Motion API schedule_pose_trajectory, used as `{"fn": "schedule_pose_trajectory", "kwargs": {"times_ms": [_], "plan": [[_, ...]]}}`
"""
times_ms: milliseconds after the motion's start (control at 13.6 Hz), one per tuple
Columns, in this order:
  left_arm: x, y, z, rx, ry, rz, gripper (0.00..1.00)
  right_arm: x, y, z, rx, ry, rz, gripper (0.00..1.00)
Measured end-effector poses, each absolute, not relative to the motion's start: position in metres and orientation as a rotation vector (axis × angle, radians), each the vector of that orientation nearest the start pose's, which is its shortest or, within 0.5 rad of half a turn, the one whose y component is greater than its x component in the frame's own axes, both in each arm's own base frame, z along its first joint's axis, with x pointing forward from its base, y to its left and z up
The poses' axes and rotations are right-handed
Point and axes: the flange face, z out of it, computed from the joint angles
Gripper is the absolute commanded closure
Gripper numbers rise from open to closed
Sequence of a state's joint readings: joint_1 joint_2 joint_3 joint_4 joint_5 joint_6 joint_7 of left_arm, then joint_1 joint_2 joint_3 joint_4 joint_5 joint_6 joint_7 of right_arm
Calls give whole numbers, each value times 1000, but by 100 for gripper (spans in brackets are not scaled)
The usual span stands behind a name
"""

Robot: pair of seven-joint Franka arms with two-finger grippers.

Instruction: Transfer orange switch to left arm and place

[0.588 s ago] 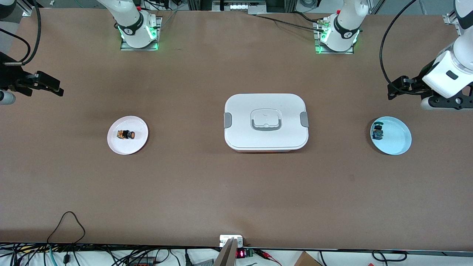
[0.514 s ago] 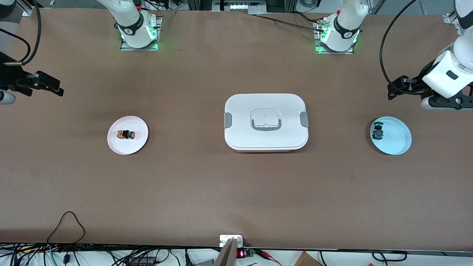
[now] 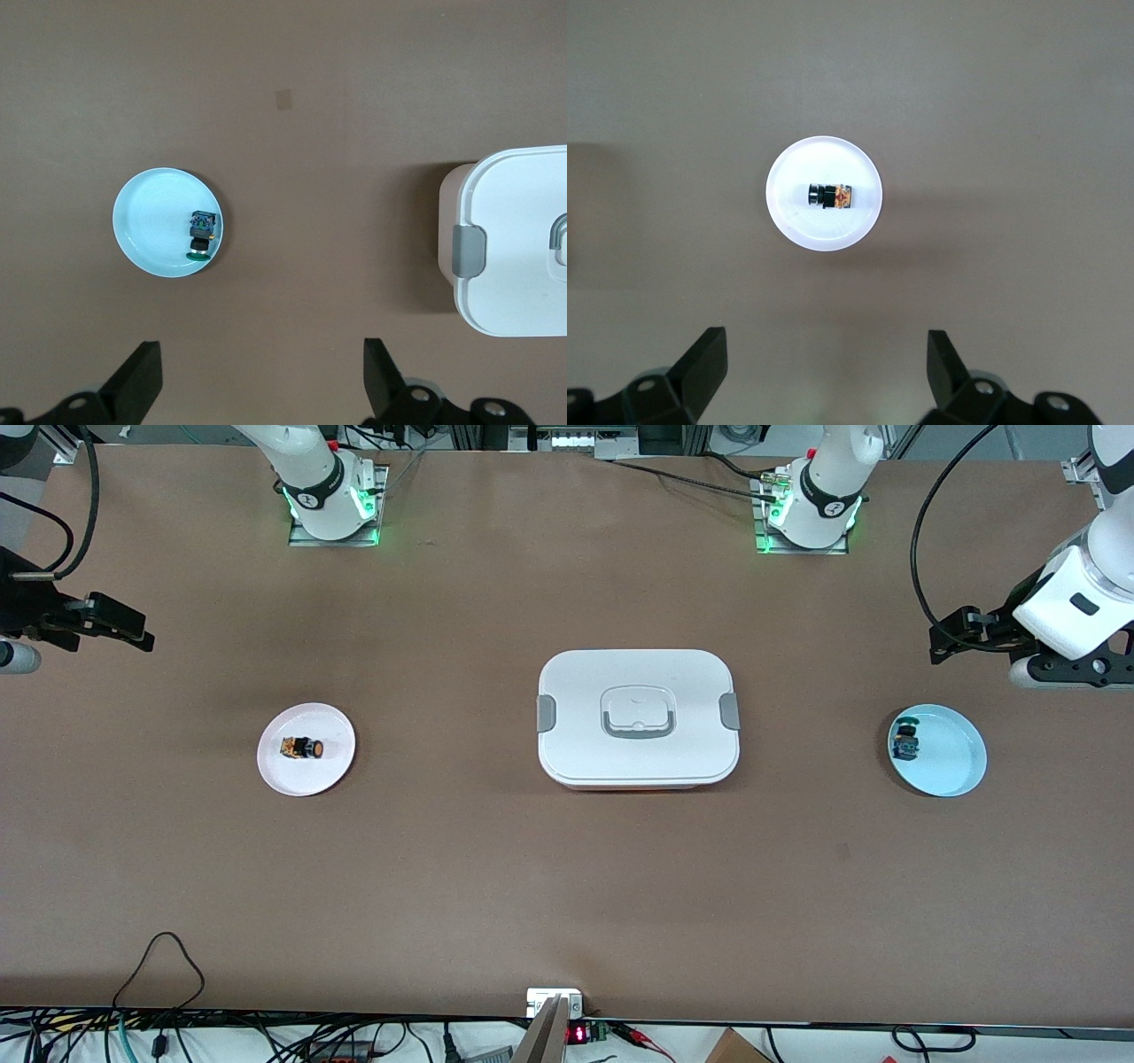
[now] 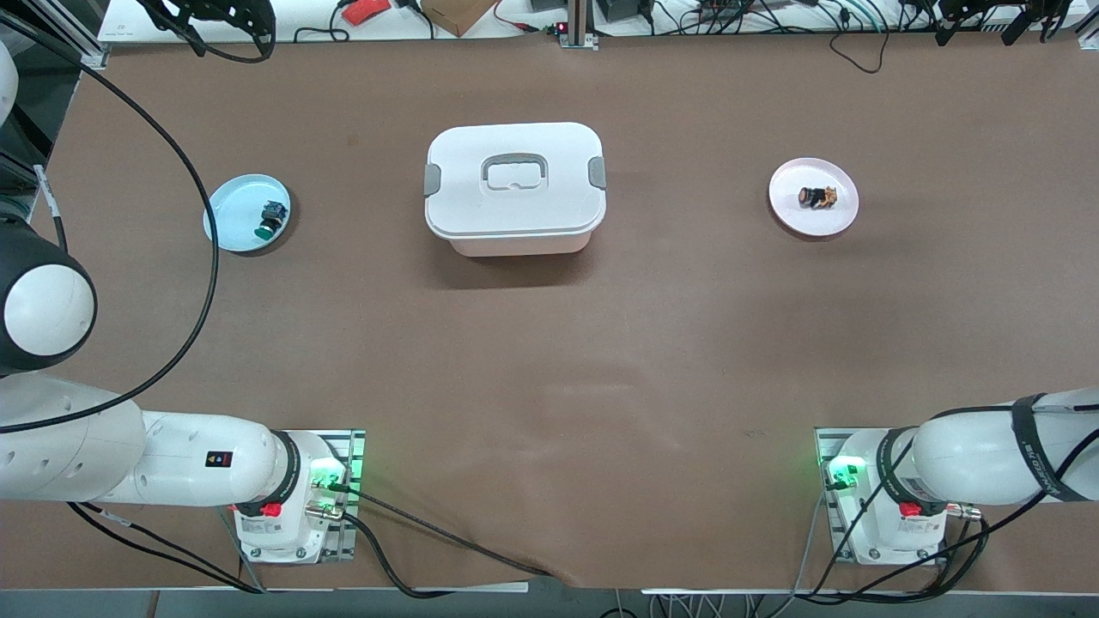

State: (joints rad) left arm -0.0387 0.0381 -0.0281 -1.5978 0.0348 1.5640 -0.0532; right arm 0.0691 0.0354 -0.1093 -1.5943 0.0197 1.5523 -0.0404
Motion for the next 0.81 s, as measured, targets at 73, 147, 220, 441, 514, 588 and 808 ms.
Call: {"fn": "schedule_pose_trajectory", "kwargs": {"times_ms": [73, 147, 220, 441, 514, 588, 808], "plan": [[562, -34, 590, -3102, 23, 108, 0, 562, -19, 590, -3120, 0, 128, 0], [562, -34, 590, -3102, 23, 108, 0, 563, -19, 586, -3120, 1, 138, 0], [562, -34, 590, -3102, 23, 108, 0, 566, -19, 582, -3120, 1, 149, 0], [562, -34, 590, -3102, 23, 108, 0, 577, -17, 569, -3125, -2, 130, 0], [562, -34, 590, -3102, 23, 108, 0, 582, -14, 566, -3127, -12, 110, 0], [562, -34, 590, -3102, 23, 108, 0, 587, -8, 561, -3129, -28, 96, 0], [562, -34, 590, -3102, 23, 108, 0, 603, 2, 530, -3135, -49, 121, 0]]}}
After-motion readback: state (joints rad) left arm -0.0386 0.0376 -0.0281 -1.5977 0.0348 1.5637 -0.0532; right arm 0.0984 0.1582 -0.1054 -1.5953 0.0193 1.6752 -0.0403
